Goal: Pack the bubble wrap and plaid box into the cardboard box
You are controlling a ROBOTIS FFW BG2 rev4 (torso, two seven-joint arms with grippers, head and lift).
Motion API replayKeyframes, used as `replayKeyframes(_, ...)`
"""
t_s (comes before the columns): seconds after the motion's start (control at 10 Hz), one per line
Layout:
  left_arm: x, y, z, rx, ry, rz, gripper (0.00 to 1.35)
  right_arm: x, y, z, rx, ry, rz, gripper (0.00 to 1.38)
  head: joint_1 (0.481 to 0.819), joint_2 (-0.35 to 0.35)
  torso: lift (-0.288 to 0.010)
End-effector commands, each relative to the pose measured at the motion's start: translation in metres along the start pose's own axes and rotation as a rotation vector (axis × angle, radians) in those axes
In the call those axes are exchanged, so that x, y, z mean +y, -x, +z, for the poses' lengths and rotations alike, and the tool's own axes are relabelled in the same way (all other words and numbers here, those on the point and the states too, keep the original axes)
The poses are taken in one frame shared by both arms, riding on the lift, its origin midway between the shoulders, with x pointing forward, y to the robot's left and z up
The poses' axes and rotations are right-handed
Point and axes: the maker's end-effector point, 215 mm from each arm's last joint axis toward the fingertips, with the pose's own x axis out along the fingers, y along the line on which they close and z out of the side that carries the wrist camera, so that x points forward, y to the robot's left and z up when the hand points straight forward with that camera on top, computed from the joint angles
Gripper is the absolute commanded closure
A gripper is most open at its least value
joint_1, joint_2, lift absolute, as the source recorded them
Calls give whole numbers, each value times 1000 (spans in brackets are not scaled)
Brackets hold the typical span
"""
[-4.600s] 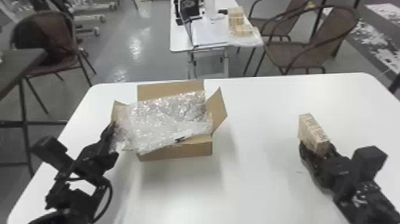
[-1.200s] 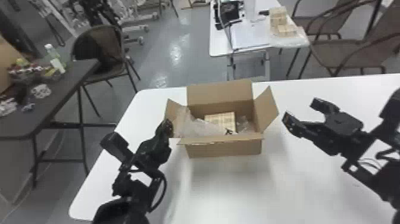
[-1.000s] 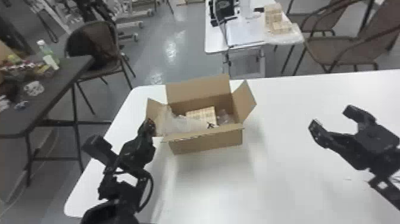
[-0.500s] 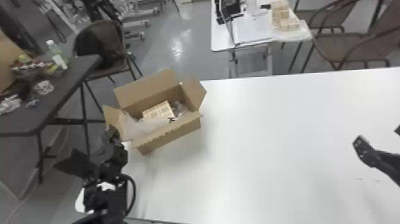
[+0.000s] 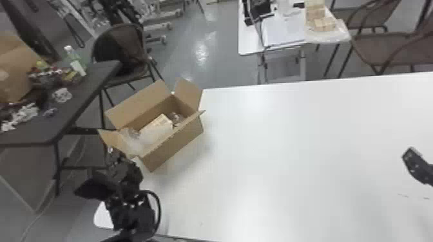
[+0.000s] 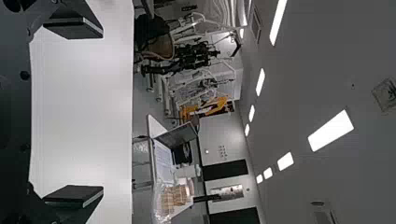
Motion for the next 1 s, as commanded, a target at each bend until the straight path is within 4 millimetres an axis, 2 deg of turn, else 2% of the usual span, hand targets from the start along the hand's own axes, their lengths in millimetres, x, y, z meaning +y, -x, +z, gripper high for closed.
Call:
replayKeyframes(0.0,7,1,-5,-15,-3,45,1211,0,0,-1,4,-4,0,119,695,350,-159)
replayKeyframes(0.1,16,0,-10,-9,2,90,1211,0,0,-3,9,-11,0,119,695,350,-159)
replayKeyframes(0.2,12,1,-11,-20,17,88,1088,0,0,-6,15,-15,-1,119,695,350,-159)
replayKeyframes(0.3,0,5,-13,-14,20,60,515,-1,3,-10,23,-15,-5,119,695,350,-159)
replayKeyframes(0.4,-8,13,-9,-22,28,26,88,-3,7,-16,38,-12,-12,119,695,350,-159)
replayKeyframes(0.5,-19,24,4,-39,20,-25,105,-5,10,-23,41,-13,-19,119,695,350,-159)
replayKeyframes(0.6,-33,39,21,-66,-7,-85,182,-12,17,-24,39,-2,-41,119,695,350,-159)
replayKeyframes(0.7,-51,58,29,-70,-24,-148,206,-23,30,-24,40,28,-74,119,695,350,-159)
replayKeyframes(0.9,-90,106,25,-38,-45,-303,209,-25,48,-35,55,62,-96,119,695,292,-159)
